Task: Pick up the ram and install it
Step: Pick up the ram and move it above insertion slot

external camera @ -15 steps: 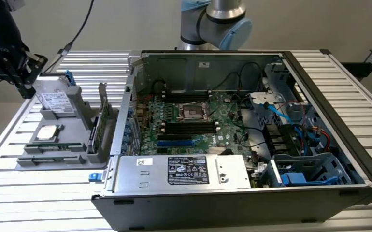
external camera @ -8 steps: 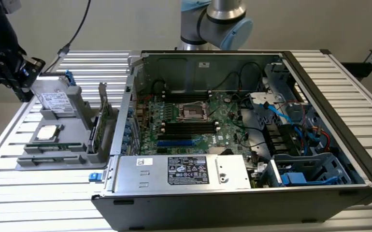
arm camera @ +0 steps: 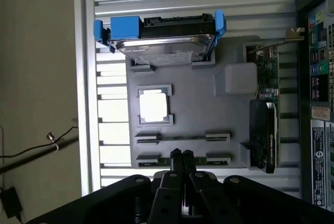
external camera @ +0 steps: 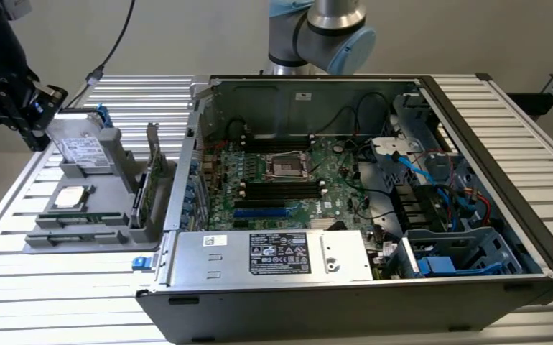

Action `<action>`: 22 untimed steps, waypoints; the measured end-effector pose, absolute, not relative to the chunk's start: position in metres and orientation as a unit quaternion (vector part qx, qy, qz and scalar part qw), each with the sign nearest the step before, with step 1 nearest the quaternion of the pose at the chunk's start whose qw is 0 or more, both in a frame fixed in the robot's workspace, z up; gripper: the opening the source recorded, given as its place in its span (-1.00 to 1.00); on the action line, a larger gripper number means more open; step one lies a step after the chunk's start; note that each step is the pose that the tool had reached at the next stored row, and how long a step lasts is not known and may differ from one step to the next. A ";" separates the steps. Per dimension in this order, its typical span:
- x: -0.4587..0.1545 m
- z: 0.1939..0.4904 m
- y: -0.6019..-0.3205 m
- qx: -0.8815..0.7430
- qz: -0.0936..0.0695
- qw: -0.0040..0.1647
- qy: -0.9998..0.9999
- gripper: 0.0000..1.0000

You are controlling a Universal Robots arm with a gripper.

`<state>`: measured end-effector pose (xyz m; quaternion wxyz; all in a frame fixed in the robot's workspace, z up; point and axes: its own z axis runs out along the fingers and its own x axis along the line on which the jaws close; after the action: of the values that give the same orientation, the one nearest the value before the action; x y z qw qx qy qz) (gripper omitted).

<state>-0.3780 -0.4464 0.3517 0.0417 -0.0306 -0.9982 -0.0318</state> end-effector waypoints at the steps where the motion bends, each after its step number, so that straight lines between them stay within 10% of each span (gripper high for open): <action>1: -0.378 0.352 -0.446 -0.031 -0.032 0.042 -0.998 -0.80; 22: -0.378 0.350 -0.446 0.094 -0.026 0.029 -0.995 -0.80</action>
<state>-0.3779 -0.4464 0.3500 0.0288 0.0942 -0.9948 -0.0261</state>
